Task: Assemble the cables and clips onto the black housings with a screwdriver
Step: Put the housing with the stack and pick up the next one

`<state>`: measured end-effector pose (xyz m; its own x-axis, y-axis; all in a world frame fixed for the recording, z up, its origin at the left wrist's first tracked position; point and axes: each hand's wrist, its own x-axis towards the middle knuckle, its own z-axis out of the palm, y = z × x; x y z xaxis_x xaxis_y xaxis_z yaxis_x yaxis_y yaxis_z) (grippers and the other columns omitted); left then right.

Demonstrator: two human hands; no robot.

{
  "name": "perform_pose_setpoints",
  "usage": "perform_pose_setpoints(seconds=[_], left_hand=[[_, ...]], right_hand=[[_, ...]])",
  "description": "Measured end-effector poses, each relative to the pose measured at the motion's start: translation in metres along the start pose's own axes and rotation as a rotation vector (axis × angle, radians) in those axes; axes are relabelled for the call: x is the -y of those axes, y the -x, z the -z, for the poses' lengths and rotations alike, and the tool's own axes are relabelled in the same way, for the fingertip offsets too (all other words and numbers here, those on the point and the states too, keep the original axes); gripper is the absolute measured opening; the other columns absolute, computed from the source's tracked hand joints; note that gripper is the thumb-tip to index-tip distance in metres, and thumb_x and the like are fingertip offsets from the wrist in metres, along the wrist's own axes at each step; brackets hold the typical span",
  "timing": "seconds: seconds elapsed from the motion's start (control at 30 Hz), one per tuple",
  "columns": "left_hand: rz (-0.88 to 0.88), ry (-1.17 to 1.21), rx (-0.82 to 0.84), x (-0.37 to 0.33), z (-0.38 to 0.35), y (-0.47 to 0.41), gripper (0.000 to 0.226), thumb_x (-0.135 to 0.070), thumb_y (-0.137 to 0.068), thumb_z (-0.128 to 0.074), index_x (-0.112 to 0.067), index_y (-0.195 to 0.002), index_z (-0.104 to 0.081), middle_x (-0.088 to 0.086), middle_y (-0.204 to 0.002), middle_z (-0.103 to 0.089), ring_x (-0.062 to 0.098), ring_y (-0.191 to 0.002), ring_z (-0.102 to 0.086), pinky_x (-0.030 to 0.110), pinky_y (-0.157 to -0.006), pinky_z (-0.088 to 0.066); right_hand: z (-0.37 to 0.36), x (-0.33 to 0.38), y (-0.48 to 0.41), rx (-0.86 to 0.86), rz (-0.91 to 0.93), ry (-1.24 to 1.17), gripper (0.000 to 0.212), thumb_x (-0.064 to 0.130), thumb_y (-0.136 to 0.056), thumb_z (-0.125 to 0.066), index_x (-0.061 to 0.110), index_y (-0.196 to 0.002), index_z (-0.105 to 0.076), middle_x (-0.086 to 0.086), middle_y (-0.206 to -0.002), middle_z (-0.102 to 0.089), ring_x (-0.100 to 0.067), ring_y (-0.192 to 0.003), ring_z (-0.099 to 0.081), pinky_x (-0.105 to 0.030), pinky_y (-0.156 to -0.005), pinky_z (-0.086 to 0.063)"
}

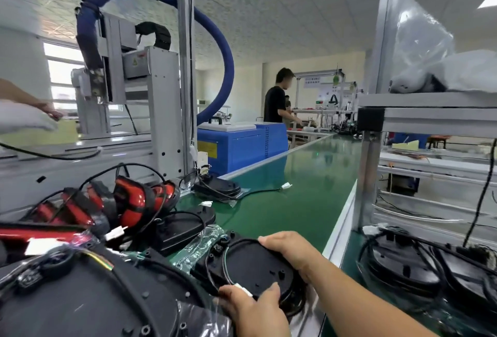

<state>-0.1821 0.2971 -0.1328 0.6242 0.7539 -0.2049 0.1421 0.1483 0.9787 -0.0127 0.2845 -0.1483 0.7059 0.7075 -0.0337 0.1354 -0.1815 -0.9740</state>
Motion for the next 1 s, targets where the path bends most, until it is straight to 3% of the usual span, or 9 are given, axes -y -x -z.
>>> perform_pose_setpoints(seconds=[0.13, 0.23, 0.33, 0.47, 0.6, 0.67, 0.8, 0.9, 1.0], left_hand=[[-0.309, -0.267, -0.305, 0.009, -0.027, 0.018, 0.086, 0.000, -0.078, -0.066, 0.011, -0.145, -0.015, 0.028, -0.156, 0.002, 0.041, -0.145, -0.012, 0.042, -0.115, -0.021], [-0.571, -0.526, -0.415, 0.016, -0.042, 0.018, 0.079, 0.003, -0.058, -0.065, 0.020, -0.130, -0.039, 0.038, -0.143, -0.028, 0.055, -0.130, -0.034, 0.062, -0.100, -0.036], [-0.397, -0.593, -0.295, 0.013, -0.040, 0.019, 0.098, -0.009, -0.075, -0.071, 0.005, -0.145, -0.004, 0.012, -0.146, 0.023, 0.036, -0.147, 0.004, 0.042, -0.117, -0.006], [-0.367, -0.679, -0.213, 0.008, -0.034, 0.031, 0.095, -0.028, -0.092, -0.053, -0.002, -0.146, 0.021, 0.009, -0.138, 0.045, 0.028, -0.145, 0.023, 0.030, -0.116, 0.004], [-0.387, -0.575, -0.046, 0.007, -0.043, 0.043, 0.085, -0.019, -0.095, -0.050, -0.013, -0.150, 0.014, 0.004, -0.155, 0.029, 0.019, -0.146, 0.021, 0.030, -0.117, 0.003], [-0.377, -0.480, 0.071, 0.006, -0.052, 0.051, 0.083, -0.014, -0.092, -0.052, -0.020, -0.153, 0.004, -0.004, -0.159, 0.017, 0.014, -0.148, 0.008, 0.030, -0.119, -0.005], [-0.300, -0.366, 0.290, -0.005, -0.092, 0.052, 0.075, -0.020, -0.093, -0.053, -0.021, -0.154, -0.009, -0.001, -0.160, -0.013, 0.020, -0.143, -0.023, 0.028, -0.113, -0.023], [-0.167, -0.244, 0.330, -0.017, -0.133, 0.037, 0.066, -0.017, -0.092, -0.051, -0.010, -0.151, -0.023, 0.007, -0.143, -0.041, 0.023, -0.119, -0.046, 0.021, -0.089, -0.031], [-0.111, -0.206, 0.292, -0.022, -0.168, 0.010, 0.046, -0.016, -0.094, -0.050, 0.004, -0.134, -0.040, 0.010, -0.104, -0.054, 0.024, -0.092, -0.046, 0.027, -0.078, -0.036]], right_hand=[[-0.001, -0.001, -0.003, -0.046, 0.030, 0.143, 0.020, 0.026, -0.084, -0.073, 0.018, -0.066, -0.075, 0.010, -0.059, -0.069, -0.003, -0.052, -0.058, -0.014, -0.052, -0.044], [-0.005, 0.003, -0.002, -0.076, 0.038, 0.323, 0.048, 0.040, -0.089, -0.065, 0.020, -0.048, -0.047, 0.010, -0.040, -0.032, -0.009, -0.041, -0.028, -0.023, -0.045, -0.026], [-0.002, 0.012, 0.004, -0.282, 0.082, 0.425, 0.063, 0.047, -0.093, -0.052, 0.016, -0.044, -0.025, 0.006, -0.043, -0.017, -0.016, -0.050, -0.019, -0.033, -0.050, -0.017], [0.034, 0.019, 0.037, -0.496, 0.126, 0.523, 0.058, 0.038, -0.095, -0.045, 0.015, -0.046, -0.025, 0.001, -0.038, -0.026, -0.015, -0.047, -0.024, -0.032, -0.047, -0.018], [0.103, 0.012, 0.089, -0.663, 0.108, 0.603, 0.044, 0.032, -0.095, -0.049, 0.021, -0.053, -0.053, 0.006, -0.054, -0.053, -0.023, -0.065, -0.050, -0.032, -0.057, -0.033], [0.140, 0.006, 0.115, -0.742, 0.040, 0.636, 0.028, 0.029, -0.096, -0.050, 0.019, -0.087, -0.074, 0.002, -0.089, -0.072, -0.019, -0.076, -0.062, -0.023, -0.059, -0.042], [0.191, -0.010, 0.158, -0.781, -0.068, 0.717, 0.028, 0.019, -0.096, -0.045, 0.013, -0.104, -0.071, -0.003, -0.108, -0.071, -0.015, -0.085, -0.064, -0.025, -0.066, -0.051], [0.201, -0.017, 0.171, -0.744, -0.080, 0.820, 0.029, 0.015, -0.094, -0.044, 0.009, -0.097, -0.072, -0.007, -0.104, -0.071, -0.023, -0.088, -0.064, -0.029, -0.067, -0.046], [0.197, -0.020, 0.172, -0.674, -0.066, 0.806, 0.030, 0.012, -0.094, -0.043, 0.005, -0.103, -0.070, -0.014, -0.109, -0.069, -0.027, -0.101, -0.063, -0.029, -0.081, -0.048]])
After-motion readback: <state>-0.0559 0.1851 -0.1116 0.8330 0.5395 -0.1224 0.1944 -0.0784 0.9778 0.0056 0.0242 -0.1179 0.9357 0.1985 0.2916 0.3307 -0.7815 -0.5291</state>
